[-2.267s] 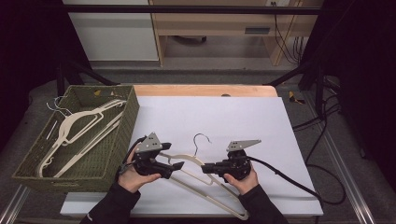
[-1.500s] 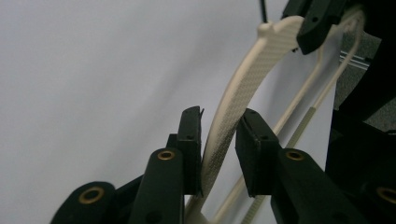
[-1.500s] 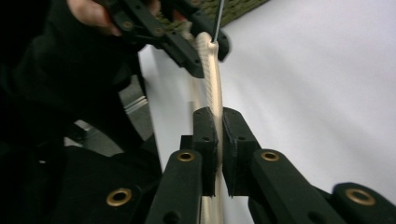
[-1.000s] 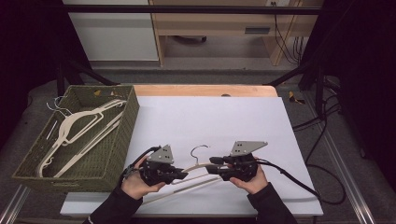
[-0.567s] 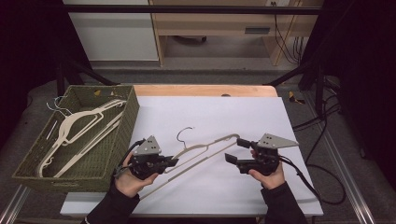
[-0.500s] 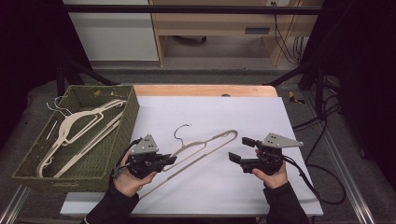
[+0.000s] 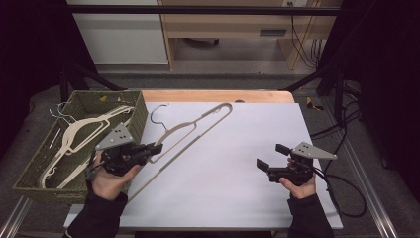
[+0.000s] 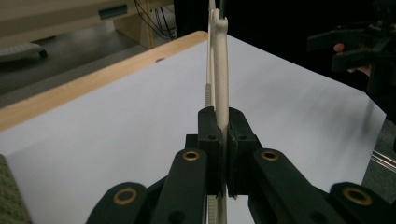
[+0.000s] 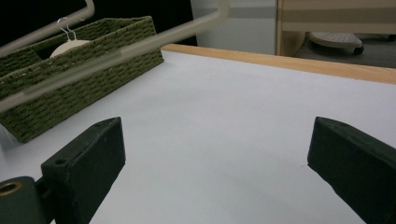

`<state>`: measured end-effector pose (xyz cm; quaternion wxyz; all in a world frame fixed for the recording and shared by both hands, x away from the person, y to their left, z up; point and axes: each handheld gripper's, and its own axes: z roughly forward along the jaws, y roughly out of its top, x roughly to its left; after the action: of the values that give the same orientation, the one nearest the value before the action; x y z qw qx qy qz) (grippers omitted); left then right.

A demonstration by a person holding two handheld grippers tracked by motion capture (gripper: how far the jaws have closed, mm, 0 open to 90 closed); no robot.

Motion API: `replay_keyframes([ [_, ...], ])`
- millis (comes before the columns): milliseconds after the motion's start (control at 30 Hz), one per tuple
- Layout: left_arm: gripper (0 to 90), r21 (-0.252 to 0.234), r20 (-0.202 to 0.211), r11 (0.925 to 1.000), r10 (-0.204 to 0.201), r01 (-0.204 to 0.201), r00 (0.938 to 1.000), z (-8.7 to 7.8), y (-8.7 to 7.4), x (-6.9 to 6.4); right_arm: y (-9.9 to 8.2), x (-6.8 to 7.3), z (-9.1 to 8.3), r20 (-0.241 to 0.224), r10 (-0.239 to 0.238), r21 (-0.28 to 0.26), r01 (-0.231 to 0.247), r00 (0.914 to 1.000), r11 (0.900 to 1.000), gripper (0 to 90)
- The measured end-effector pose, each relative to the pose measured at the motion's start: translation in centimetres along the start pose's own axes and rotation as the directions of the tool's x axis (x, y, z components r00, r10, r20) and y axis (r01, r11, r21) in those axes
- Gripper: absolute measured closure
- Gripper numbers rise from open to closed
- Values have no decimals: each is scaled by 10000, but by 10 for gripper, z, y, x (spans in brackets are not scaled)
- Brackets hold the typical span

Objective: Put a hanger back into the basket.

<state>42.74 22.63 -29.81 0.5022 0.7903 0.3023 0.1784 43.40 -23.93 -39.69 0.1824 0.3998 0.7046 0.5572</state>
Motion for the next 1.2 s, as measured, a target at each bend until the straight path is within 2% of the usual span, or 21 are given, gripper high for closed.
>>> replay_keyframes([
  [333,865,-196,-399,9998,-7,-1,9992,-35,28,39,0,-3,-2,324,-82,35,81,9994,10000,21],
  [600,865,-54,-997,10000,52,-58,9950,-60,35,69,0,-4,-3,445,-10,-20,11,9990,10000,19],
  [667,865,-82,-1081,10000,-15,7,9941,-66,34,78,-1,-5,-3,439,-35,2,35,9990,10000,19],
  [867,865,135,-1498,9999,116,-97,9886,-82,26,105,-1,-5,-2,395,-38,30,37,9992,10000,19],
  [1200,864,459,-1907,9980,-333,428,9811,-96,-2,150,-1,-5,-1,387,-32,89,29,9992,10000,19],
])
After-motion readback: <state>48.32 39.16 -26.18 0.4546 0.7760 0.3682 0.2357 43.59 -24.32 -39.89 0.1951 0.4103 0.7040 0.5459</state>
